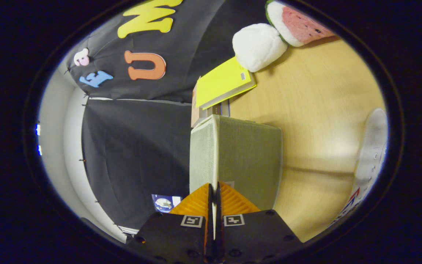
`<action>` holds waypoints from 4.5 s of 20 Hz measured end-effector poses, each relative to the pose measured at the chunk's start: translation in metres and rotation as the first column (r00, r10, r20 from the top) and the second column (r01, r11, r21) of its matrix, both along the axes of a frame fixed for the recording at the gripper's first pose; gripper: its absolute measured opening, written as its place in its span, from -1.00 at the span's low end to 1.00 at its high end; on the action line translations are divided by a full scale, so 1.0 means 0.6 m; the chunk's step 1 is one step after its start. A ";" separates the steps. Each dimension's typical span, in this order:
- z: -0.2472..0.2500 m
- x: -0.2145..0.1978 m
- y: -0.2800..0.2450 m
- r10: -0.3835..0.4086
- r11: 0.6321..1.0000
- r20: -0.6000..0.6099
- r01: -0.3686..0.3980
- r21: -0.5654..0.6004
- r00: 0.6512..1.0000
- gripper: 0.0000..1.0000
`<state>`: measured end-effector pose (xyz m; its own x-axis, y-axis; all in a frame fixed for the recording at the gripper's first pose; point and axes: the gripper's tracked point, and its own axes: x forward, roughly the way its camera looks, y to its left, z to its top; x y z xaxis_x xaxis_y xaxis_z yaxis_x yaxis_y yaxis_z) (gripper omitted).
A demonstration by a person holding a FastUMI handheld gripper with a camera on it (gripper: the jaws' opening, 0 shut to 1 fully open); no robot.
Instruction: Open the storage box then place both shoes into the box .Put the left shoe in first, then the right shoe, with the right side of both shoes facing outward in a uniform manner.
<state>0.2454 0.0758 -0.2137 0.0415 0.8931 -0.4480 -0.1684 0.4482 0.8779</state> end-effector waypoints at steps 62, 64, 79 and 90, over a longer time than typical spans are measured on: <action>-0.047 -0.062 -0.203 -0.028 0.609 0.514 0.422 -0.671 0.858 1.00; -0.064 -0.059 -0.243 -0.045 0.586 0.493 0.423 -0.692 0.869 1.00; -0.186 -0.013 -0.404 0.068 0.449 0.260 0.203 -0.870 0.963 0.84; -0.195 -0.022 -0.405 0.072 0.359 0.265 0.223 -0.906 0.962 0.65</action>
<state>0.2323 -0.1674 -0.3306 0.3104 -0.0933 -0.9460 -0.2028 0.9658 -0.1618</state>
